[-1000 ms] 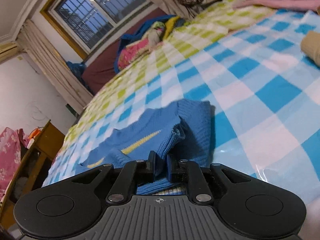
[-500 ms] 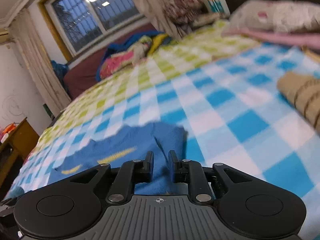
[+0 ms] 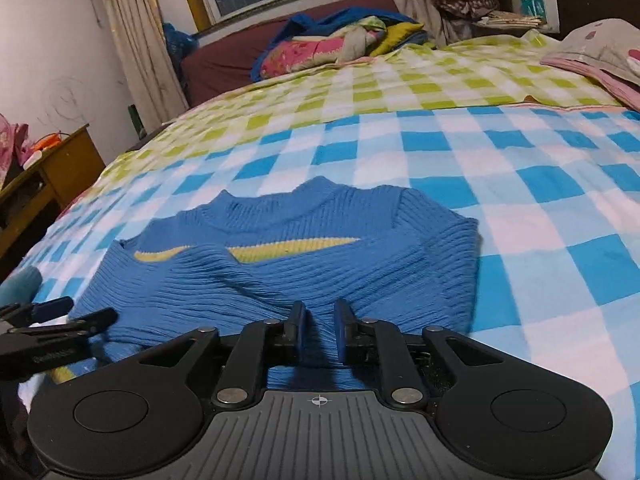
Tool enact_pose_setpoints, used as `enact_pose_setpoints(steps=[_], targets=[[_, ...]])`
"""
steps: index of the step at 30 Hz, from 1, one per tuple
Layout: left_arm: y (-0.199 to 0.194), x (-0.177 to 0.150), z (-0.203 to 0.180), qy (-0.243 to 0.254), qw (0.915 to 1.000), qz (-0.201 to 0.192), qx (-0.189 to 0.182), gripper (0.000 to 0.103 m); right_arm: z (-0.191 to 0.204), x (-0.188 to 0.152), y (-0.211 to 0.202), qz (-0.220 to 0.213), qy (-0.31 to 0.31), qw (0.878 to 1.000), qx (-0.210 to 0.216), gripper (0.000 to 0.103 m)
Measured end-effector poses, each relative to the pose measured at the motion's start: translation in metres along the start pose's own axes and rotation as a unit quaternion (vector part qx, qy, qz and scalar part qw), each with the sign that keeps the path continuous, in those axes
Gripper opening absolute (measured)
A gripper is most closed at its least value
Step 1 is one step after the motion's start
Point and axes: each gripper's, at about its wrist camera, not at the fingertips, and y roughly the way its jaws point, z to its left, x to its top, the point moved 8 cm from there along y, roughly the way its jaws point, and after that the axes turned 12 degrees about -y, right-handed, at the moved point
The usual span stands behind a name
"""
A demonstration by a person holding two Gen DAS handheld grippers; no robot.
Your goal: Fold small clothes
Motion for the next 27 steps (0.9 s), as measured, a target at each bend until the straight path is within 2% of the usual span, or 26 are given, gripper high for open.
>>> enact_pose_setpoints(steps=[4,9,14,16,19,24,27], targets=[[-0.013,-0.002,0.005,0.000,1.0000,-0.002,-0.002,0.081,0.001,-0.001,-0.018,0.001,-0.007,1.000,-0.014,0.019],[-0.044,-0.018,0.016,-0.003,0.9998,0.004,-0.020,0.081,0.005,-0.014,-0.053,0.001,-0.009,1.000,0.001,0.024],[-0.079,-0.047,0.031,-0.004,0.9994,0.019,-0.030,0.081,0.007,-0.048,-0.092,0.025,-0.006,1.000,0.011,0.026],[-0.092,-0.060,0.039,-0.003,0.9992,0.026,-0.032,0.081,0.006,-0.062,-0.109,0.031,-0.005,0.999,0.008,0.032],[-0.108,-0.081,0.050,-0.002,0.9987,0.040,-0.032,0.081,0.007,-0.085,-0.129,0.048,-0.007,0.999,0.006,0.033],[-0.129,-0.108,0.063,0.001,0.9980,0.057,-0.029,0.081,0.013,-0.122,-0.152,0.082,-0.010,0.997,0.002,0.034],[-0.138,-0.116,0.065,-0.003,0.9973,0.063,-0.038,0.081,0.016,-0.136,-0.160,0.087,-0.002,0.996,0.003,0.036]])
